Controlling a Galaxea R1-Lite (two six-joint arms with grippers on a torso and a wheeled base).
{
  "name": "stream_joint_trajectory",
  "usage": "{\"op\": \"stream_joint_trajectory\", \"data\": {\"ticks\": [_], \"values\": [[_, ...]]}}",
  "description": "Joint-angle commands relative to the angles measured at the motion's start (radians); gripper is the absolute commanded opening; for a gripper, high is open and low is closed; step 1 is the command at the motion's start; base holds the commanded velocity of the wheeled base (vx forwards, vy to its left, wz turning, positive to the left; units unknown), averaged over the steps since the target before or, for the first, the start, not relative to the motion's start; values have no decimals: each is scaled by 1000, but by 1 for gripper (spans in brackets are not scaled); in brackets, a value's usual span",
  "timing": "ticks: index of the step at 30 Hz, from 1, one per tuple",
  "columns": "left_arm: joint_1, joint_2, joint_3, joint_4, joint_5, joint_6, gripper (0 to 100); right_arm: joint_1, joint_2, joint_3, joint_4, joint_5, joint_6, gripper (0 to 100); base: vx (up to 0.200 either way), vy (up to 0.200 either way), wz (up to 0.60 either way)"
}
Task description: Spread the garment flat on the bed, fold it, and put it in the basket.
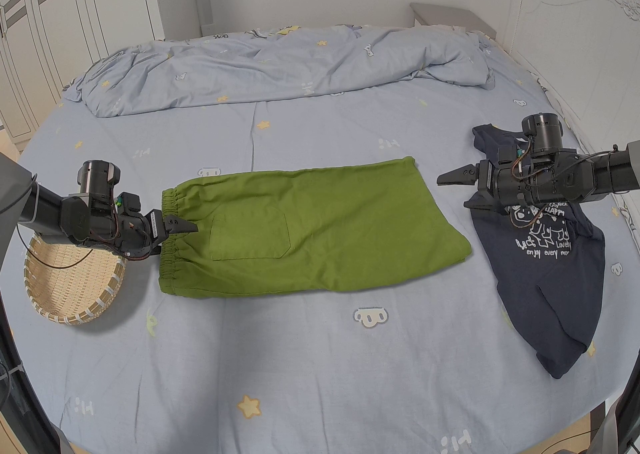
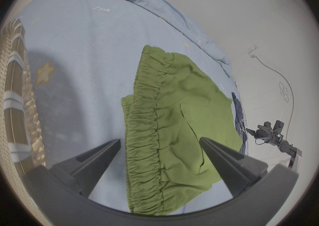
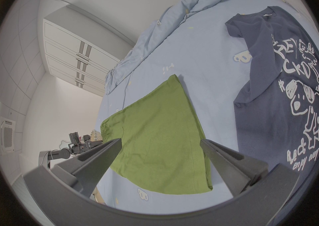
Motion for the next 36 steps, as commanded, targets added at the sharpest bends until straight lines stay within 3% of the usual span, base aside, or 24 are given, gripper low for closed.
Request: {"op": "stream_joint_trajectory", "data": {"ticks": [1, 12, 15, 17, 19, 32, 33, 36], "values": [[1, 12, -2, 0, -4, -4, 100, 0, 1, 2, 0, 0, -1, 100, 0, 0, 0], [4, 52, -16, -4, -27, -50, 100, -3, -1, 5, 0, 0, -1, 100, 0, 0, 0], [4, 55, -16, -7, -86, -66, 100, -5, -1, 5, 0, 0, -1, 100, 0, 0, 0], [8, 55, -19, -9, -179, -96, 100, -5, -1, 5, 0, 0, -1, 100, 0, 0, 0], [10, 57, -27, -9, -198, -106, 100, -5, -1, 5, 0, 0, -1, 100, 0, 0, 0], [12, 83, -44, -9, -197, -108, 100, -5, -1, 13, -3, -1, -2, 100, 0, 0, 0], [12, 83, -44, -9, -195, -108, 0, -3, -1, 14, -4, -1, -2, 100, 0, 0, 0], [10, 80, -44, -9, -197, -106, 0, -3, -2, 20, -6, -1, -2, 100, 0, 0, 0]]}}
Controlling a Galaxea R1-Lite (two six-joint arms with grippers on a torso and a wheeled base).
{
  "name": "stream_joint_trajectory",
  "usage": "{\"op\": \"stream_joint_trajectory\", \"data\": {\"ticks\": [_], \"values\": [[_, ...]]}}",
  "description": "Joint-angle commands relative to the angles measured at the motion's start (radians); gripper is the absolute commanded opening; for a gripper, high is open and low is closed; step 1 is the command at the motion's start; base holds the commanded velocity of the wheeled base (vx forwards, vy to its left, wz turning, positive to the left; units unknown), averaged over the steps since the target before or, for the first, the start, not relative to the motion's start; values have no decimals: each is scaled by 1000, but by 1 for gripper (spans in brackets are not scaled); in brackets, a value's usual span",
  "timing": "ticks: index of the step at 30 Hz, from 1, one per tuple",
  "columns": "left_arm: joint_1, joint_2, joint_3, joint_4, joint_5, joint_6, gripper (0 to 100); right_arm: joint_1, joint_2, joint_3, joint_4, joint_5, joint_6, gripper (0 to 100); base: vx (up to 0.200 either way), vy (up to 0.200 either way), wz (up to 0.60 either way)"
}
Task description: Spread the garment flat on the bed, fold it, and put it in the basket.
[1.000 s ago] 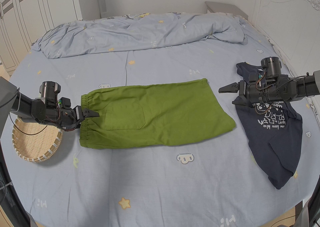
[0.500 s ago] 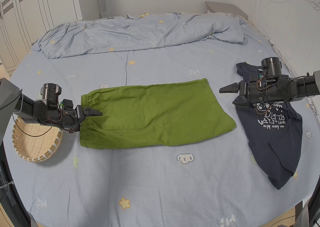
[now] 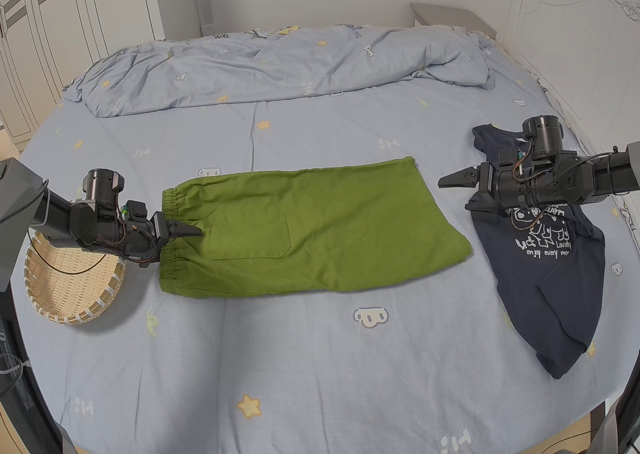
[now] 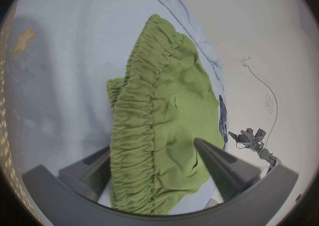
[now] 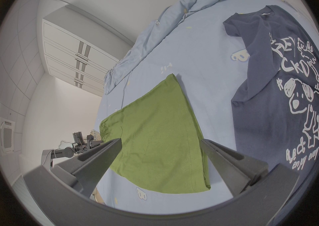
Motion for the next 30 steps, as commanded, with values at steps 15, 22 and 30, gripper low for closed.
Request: {"op": "stream_joint_trajectory", "data": {"ticks": [15, 22, 30], "values": [[-5, -38, 4, -1, -2, -1, 0, -11, 24, 60, 34, 2, -115, 100, 0, 0, 0], [-8, -39, 5, -1, -2, 1, 0, -16, 29, 112, 67, 22, -213, 100, 0, 0, 0], [-11, -44, 10, -1, -2, 10, 0, -16, 64, 111, 70, 40, -218, 100, 0, 0, 0]]}}
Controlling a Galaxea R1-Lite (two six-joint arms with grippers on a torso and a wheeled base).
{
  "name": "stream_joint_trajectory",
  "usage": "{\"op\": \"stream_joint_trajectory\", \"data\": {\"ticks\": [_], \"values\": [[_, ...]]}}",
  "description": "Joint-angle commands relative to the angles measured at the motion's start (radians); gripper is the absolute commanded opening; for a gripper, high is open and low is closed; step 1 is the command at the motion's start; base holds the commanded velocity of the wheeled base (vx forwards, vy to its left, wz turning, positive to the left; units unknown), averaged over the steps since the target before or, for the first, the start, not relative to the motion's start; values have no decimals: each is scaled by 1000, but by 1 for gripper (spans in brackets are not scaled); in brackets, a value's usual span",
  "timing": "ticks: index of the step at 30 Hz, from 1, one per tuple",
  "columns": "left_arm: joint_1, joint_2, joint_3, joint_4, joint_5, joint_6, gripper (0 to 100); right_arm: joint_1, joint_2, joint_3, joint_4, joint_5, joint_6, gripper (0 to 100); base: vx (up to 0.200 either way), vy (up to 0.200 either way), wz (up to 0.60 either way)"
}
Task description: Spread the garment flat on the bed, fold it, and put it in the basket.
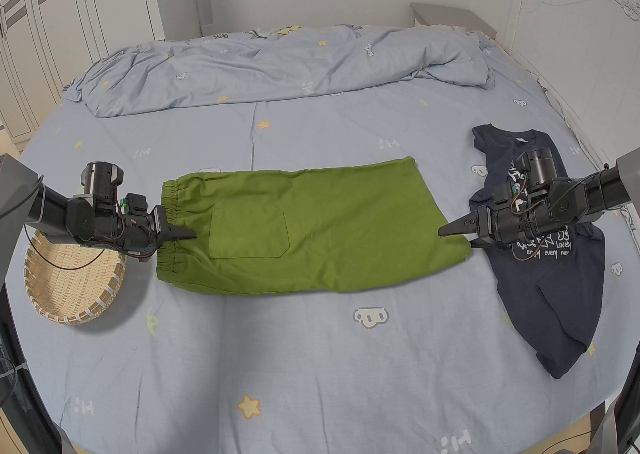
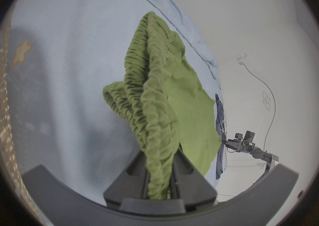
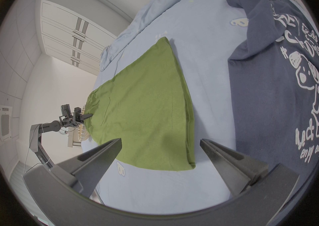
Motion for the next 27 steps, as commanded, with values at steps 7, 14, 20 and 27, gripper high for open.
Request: {"op": "stream_joint_trajectory", "data": {"ticks": [7, 14, 20, 27], "values": [[-5, -15, 6, 0, 1, 2, 0, 7, 58, -2, -4, 2, -4, 100, 0, 0, 0], [-5, -14, 6, 0, 1, 3, 0, 5, 64, 1, -7, 58, 3, 100, 0, 0, 0], [-5, -14, 7, 0, -1, 3, 0, 4, 65, 3, -8, 72, 0, 100, 0, 0, 0], [-5, -15, 7, 0, -1, 3, 0, 1, 67, 1, -10, 72, -5, 0, 0, 0, 0]]}}
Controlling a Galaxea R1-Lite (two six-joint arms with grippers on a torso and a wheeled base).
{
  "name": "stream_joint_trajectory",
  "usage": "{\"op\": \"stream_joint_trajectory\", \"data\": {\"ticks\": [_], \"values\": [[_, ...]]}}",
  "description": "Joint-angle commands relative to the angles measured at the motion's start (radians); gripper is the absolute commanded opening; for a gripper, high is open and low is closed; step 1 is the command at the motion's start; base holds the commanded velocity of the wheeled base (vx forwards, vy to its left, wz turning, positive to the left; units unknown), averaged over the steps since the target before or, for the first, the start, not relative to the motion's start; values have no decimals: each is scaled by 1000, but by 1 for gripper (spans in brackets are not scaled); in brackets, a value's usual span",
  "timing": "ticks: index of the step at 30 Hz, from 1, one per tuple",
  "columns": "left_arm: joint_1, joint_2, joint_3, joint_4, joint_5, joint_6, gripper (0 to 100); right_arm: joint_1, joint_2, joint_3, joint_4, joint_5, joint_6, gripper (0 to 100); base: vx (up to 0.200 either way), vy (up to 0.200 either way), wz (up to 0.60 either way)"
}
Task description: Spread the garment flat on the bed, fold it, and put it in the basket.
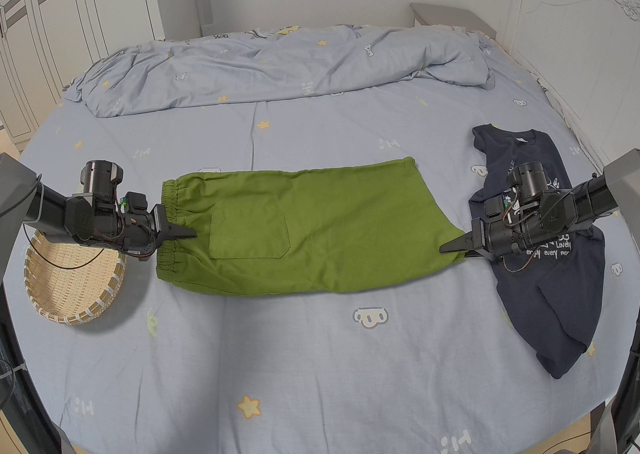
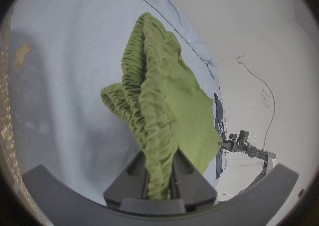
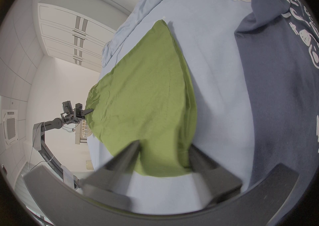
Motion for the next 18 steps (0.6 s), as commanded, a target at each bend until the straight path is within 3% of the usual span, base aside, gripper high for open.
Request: {"op": "stream_joint_trajectory", "data": {"ticks": [1, 13, 18], "values": [[0, -2, 0, 0, 0, -1, 0, -3, 4, -1, -3, 1, -3, 0, 0, 0, 0], [3, -1, 0, 0, -5, -1, 0, -3, -8, 18, 0, -2, -29, 0, 0, 0, 0], [10, -39, 3, 21, -8, 1, 0, 10, -159, 99, 6, -2, -23, 0, 0, 0, 0]]}}
